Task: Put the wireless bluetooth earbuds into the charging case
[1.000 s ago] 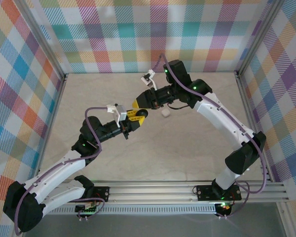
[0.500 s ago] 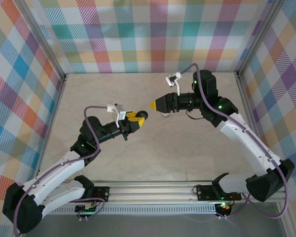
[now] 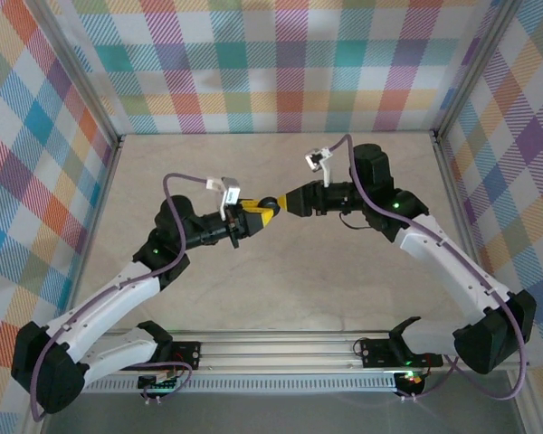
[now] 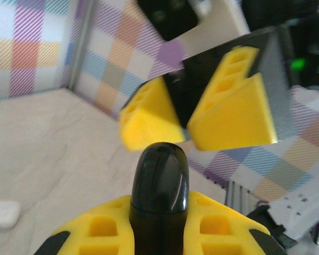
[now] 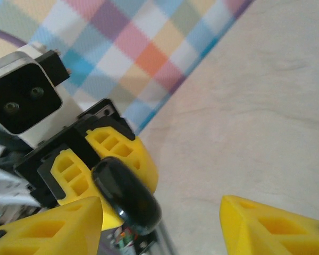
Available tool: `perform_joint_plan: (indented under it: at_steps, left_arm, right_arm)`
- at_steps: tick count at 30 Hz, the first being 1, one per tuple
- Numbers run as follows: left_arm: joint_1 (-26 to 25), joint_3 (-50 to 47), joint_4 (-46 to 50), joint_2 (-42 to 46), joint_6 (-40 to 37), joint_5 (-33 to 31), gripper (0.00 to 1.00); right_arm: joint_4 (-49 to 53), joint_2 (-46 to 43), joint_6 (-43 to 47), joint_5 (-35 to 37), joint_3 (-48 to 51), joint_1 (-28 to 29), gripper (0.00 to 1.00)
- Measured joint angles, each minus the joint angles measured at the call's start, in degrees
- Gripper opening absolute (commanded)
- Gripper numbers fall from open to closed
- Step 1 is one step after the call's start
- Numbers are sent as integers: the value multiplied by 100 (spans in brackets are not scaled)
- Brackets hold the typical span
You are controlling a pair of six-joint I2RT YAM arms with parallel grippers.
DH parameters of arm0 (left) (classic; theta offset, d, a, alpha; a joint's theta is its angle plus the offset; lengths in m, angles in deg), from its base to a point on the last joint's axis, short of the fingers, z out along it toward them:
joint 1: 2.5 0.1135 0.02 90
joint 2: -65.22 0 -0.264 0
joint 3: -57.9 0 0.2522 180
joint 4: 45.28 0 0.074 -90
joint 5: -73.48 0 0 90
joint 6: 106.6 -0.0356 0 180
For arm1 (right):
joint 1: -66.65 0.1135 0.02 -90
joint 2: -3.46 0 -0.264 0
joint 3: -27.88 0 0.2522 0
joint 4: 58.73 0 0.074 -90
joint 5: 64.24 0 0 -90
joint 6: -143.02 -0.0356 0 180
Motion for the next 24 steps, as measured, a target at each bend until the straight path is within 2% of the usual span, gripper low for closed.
perform_joint_plan:
  at_steps: [5, 8, 16, 24]
  left_arm:
    - [98, 363, 927, -994, 83, -577, 0]
    - [122, 361, 1298, -1742, 232, -752, 0]
    - [68, 411, 1611, -3353, 966, -981, 0]
    - [-422, 994, 1475, -4343, 1467, -1012, 0]
  right_arm:
    - [415, -361, 17, 1110, 343, -337, 64]
    - [592, -431, 13, 1486, 605, -516, 67]
    - [929, -262, 20, 1958, 1200, -745, 69]
    - [1003, -201, 140, 2039, 1294, -844, 71]
